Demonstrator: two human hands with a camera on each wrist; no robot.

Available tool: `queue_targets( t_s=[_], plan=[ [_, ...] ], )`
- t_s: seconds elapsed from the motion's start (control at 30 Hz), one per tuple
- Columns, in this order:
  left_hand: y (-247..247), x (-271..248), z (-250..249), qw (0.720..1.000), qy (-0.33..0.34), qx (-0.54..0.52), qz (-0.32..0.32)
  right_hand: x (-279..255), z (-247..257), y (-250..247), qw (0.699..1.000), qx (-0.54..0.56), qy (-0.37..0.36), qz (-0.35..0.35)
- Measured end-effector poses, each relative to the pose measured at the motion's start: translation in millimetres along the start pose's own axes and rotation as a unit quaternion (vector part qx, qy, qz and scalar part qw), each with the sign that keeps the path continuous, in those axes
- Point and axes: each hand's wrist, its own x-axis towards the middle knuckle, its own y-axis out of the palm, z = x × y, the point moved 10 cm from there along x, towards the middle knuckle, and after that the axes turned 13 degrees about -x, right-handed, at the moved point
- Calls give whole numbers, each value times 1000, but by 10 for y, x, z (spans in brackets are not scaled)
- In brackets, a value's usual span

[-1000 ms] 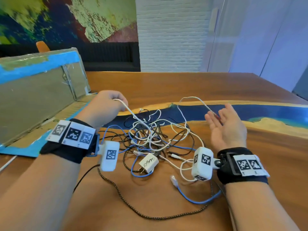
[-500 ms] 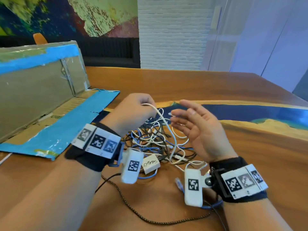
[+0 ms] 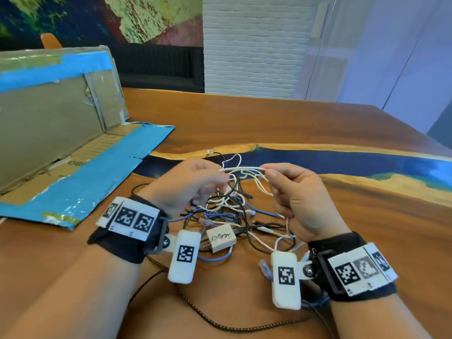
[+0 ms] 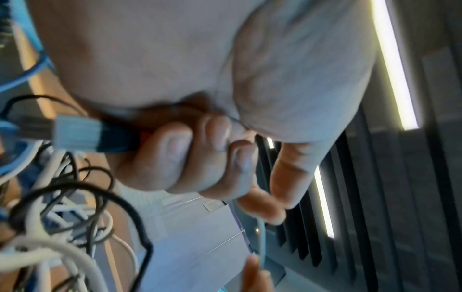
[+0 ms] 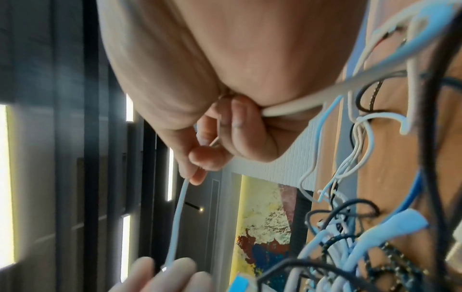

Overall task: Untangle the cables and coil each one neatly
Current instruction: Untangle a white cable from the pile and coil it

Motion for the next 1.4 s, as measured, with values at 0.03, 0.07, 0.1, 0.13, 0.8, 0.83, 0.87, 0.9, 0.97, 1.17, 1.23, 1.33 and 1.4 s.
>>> queue_targets(
  t_s=[0.03,0.07,0.1,0.13,0.8,0.83,0.87,0.9,0.97,1.17,1.23,1.33,1.4],
  plan=[
    [-1,-26,27,998,-1,-62,11,16,-29,-48,1000,-9,4,-21],
    [7,-50,46,992,-2,-128,20,25,-56,-72,999,-18,7,-34],
    [17,-66,48,981,2,-192,28,29,-78,-68,999,-28,7,-37],
    [36,-77,29,968,10,-249,35,28,-92,-42,999,-40,7,-35],
    [72,-138,-46,924,142,-347,-79,-278,-85,753,922,-347,-44,164],
    [51,-138,-50,944,146,-283,-88,-295,-62,750,923,-342,-49,167],
    [35,-138,-52,962,145,-212,-96,-313,-32,727,926,-334,-52,168],
    [36,-140,-46,975,138,-145,-98,-322,-2,677,929,-328,-55,164],
    [105,-139,8,990,100,-60,-78,-333,118,543,930,-330,-74,142],
    [484,-171,307,997,-33,21,62,-232,408,25,953,-256,-160,-2],
    [534,-190,336,994,-47,-54,79,-199,360,-98,966,-208,-151,-38],
    [566,-206,273,971,-42,-213,96,-172,174,-115,980,-164,-109,-30],
    [566,-202,180,946,-15,-306,103,-182,61,-60,984,-161,-82,2]
  ],
)
